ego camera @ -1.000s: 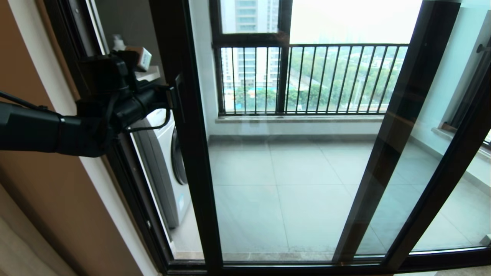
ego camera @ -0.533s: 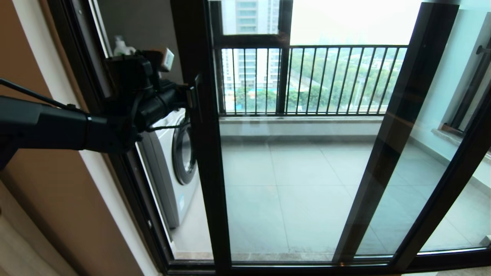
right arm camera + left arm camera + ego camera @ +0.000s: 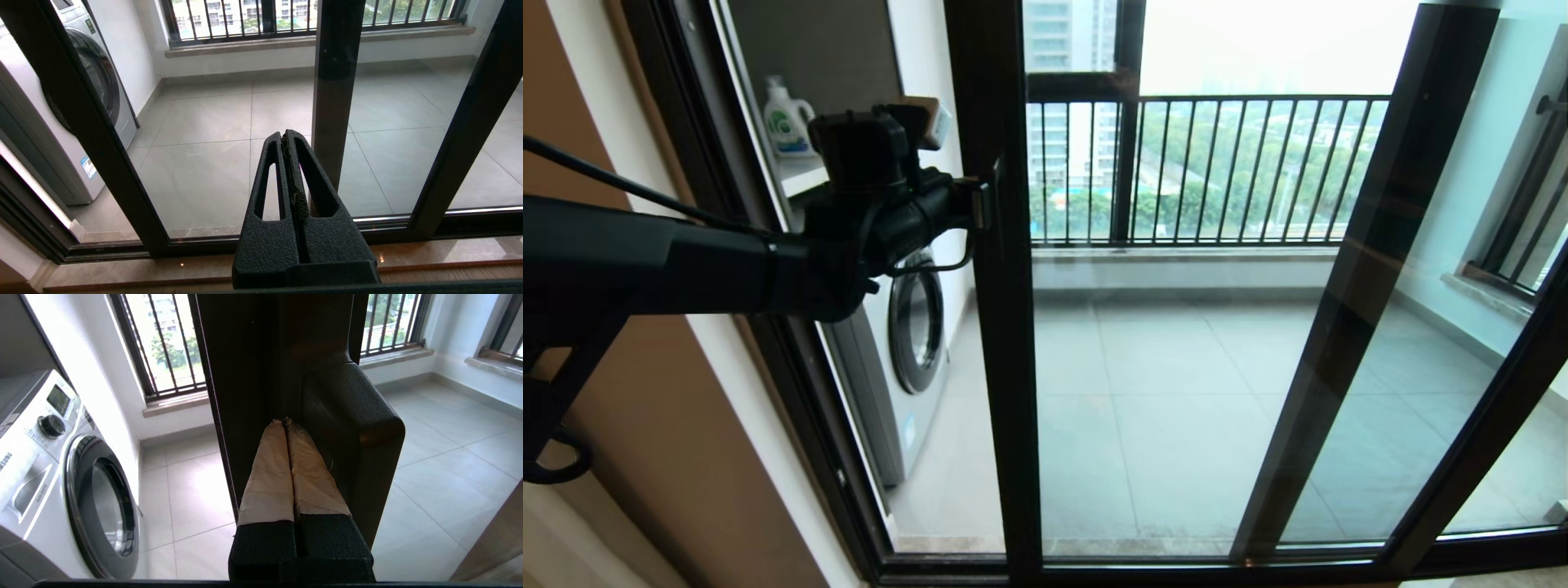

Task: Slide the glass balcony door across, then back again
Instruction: Open the slid door

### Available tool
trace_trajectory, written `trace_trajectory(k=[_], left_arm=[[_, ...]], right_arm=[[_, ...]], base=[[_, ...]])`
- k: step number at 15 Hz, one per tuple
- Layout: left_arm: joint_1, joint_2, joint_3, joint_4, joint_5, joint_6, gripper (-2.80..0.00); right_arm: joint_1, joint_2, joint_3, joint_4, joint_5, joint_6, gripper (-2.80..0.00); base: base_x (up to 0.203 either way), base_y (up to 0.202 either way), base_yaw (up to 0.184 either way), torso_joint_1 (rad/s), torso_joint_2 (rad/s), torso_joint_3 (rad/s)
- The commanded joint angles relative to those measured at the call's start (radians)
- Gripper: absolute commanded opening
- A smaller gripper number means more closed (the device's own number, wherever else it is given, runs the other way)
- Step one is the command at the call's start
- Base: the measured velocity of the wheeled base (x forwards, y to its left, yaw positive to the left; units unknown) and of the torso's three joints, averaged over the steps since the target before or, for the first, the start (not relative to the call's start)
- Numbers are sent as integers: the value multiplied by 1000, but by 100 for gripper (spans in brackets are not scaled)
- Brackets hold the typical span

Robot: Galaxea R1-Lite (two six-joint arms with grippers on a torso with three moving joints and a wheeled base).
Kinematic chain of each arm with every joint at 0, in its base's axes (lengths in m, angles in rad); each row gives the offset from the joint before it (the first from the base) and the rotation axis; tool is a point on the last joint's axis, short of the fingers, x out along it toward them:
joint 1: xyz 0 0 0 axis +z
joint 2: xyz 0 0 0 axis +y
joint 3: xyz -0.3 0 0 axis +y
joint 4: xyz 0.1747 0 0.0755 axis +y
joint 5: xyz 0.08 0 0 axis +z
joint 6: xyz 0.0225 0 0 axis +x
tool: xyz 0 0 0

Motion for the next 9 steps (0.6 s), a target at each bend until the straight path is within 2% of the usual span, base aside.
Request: trace_trajectory(k=[1, 6, 9], left_arm=[[-29, 43, -45, 7, 3, 0, -280], [-88, 85, -85, 24, 4, 2, -280], [-90, 74, -72, 25, 29, 2, -280]], right_arm=[[0, 1, 12, -1, 0, 0, -280], [0, 1, 12, -1, 0, 0, -280], [0, 1, 12, -1, 0, 0, -280]], base=[[0, 0, 0, 0, 0, 0], [0, 0, 0, 0, 0, 0], [0, 0, 0, 0, 0, 0]])
